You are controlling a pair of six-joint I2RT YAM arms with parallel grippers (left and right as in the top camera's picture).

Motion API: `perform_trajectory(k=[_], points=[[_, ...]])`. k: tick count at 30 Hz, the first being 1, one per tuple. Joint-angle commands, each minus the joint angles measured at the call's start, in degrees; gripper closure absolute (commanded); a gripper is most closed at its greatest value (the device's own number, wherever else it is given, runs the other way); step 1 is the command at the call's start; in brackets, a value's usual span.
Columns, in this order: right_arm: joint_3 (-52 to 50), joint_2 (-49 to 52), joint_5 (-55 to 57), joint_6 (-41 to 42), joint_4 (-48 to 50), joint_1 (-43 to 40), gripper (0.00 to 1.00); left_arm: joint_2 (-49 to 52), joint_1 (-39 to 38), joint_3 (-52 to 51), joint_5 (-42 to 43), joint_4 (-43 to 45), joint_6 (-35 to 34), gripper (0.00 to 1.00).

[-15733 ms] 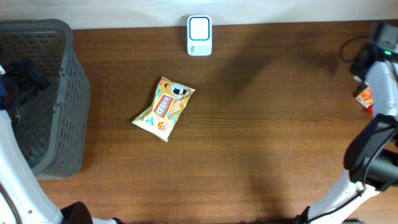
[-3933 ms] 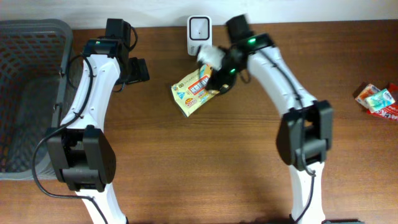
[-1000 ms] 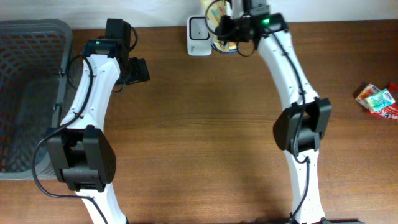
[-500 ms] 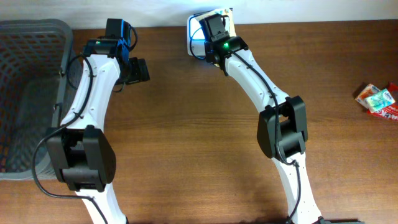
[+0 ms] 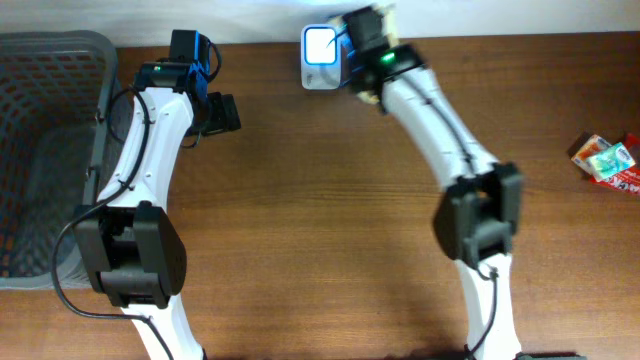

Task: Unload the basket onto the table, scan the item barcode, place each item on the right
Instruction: 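Carry the yellow bag to the right table edge and release it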

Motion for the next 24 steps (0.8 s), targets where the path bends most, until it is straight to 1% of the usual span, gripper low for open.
perform_trajectory(k=[1,3,5,8,11,16,17,18,19,22,24], points=[[1.8,-7.4,1.8,3.7,-7.0,-12.6,0.96,-2.1,0.5,1.0,0.2,-0.1,-0.8,0.01],[1.7,-7.1,1.8,6.4,-15.5,-22.7,0.96,-2.1,0.5,1.0,0.2,-0.1,-0.8,0.01],[1.7,-6.3,0.6,7.7,-20.1,-30.5,0.96,-2.1,0.5,1.0,0.2,-0.1,-0.8,0.01],[1.6,-4.7,-0.2,7.8,-23.8,-39.7,0.96,-2.1,0.5,1.0,0.2,-0.1,-0.8,0.01],[0.7,-4.1,-0.4,8.0,-24.9,-47.5,0.96,-2.1,0.5,1.0,0.2,-0.1,-0.8,0.01],[-5.9,-4.1,-1.2,8.2,-23.7,-54.7,0.96,-2.1,0.5,1.0,0.2,-0.1,-0.8,0.01],[-7.8,-4.0,-1.3,8.2,-22.6,-55.5,0.74,-2.1,0.5,1.0,0.2,-0.1,-0.8,0.01],[-10.1,-4.0,-1.2,8.2,-22.0,-56.3,0.10,-2.1,0.5,1.0,0.2,-0.1,-0.8,0.01],[-11.0,-4.0,-1.3,8.2,-22.3,-56.5,0.02,-2.1,0.5,1.0,0.2,-0.1,-0.8,0.01],[-11.0,-4.8,-1.7,8.7,-24.9,-56.3,0.01,-2.1,0.5,1.0,0.2,-0.1,-0.8,0.01],[-11.0,-8.1,-2.3,11.9,-26.8,-56.3,0.01,-2.1,0.5,1.0,0.2,-0.1,-0.8,0.01]])
